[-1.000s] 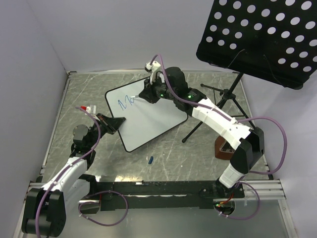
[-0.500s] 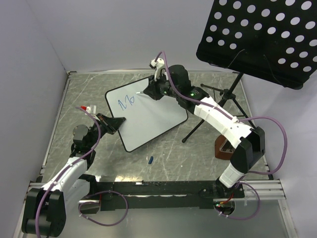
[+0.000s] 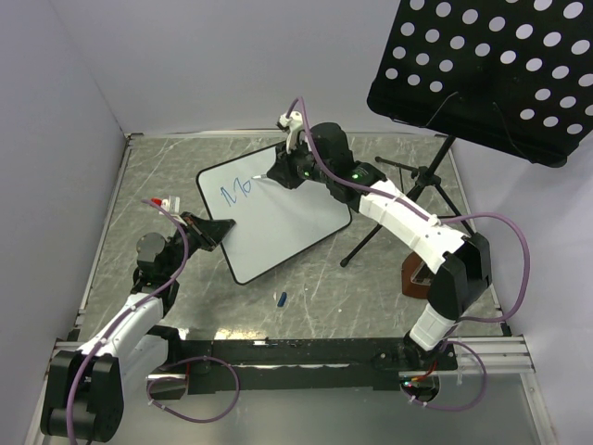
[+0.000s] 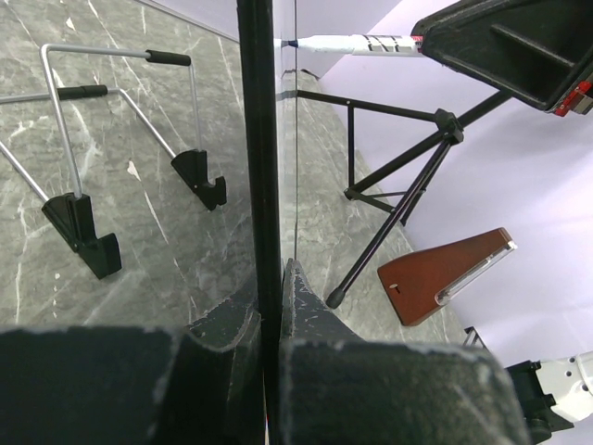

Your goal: Write a sentence on the whiteboard

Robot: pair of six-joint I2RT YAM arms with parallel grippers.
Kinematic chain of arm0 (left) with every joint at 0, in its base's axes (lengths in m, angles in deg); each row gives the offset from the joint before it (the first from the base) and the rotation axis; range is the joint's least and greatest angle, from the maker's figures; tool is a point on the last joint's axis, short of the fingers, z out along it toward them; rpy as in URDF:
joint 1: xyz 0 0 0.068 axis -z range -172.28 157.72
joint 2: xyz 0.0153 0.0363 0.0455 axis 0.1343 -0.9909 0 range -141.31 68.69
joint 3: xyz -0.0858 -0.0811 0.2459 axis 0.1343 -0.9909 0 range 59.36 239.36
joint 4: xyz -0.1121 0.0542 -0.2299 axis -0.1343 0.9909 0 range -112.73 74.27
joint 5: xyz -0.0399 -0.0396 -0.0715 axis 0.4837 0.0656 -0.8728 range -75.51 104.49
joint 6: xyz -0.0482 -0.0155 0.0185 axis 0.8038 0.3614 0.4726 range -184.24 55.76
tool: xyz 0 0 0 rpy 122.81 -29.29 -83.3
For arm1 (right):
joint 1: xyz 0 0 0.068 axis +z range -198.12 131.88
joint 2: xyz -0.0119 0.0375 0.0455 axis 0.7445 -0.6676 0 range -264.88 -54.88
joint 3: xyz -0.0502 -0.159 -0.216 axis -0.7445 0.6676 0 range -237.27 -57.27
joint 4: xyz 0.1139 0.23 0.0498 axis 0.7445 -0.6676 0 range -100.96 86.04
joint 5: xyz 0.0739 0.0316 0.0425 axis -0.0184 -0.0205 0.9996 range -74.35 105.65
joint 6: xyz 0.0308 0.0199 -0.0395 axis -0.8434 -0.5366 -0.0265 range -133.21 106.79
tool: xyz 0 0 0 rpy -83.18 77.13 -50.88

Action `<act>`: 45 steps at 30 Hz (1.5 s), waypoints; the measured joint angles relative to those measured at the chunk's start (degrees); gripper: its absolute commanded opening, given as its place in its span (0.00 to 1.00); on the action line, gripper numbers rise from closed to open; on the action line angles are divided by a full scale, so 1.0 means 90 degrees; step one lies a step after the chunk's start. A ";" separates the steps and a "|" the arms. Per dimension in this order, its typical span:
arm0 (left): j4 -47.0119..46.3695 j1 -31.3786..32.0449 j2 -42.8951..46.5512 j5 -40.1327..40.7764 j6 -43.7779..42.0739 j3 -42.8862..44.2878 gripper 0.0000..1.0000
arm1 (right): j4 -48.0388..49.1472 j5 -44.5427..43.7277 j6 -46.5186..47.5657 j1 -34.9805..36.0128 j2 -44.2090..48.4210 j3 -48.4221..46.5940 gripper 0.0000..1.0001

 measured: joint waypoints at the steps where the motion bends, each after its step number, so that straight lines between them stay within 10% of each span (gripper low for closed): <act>1: -0.0002 0.0000 -0.0002 0.0000 0.0000 0.0000 0.01 | 0.0000 0.0002 -0.0002 0.0000 0.0000 0.0000 0.00; 45: 0.0085 -0.0005 -0.0010 0.0080 0.0121 0.0000 0.01 | 0.0041 -0.0107 0.0029 -0.0160 -0.0080 0.0041 0.00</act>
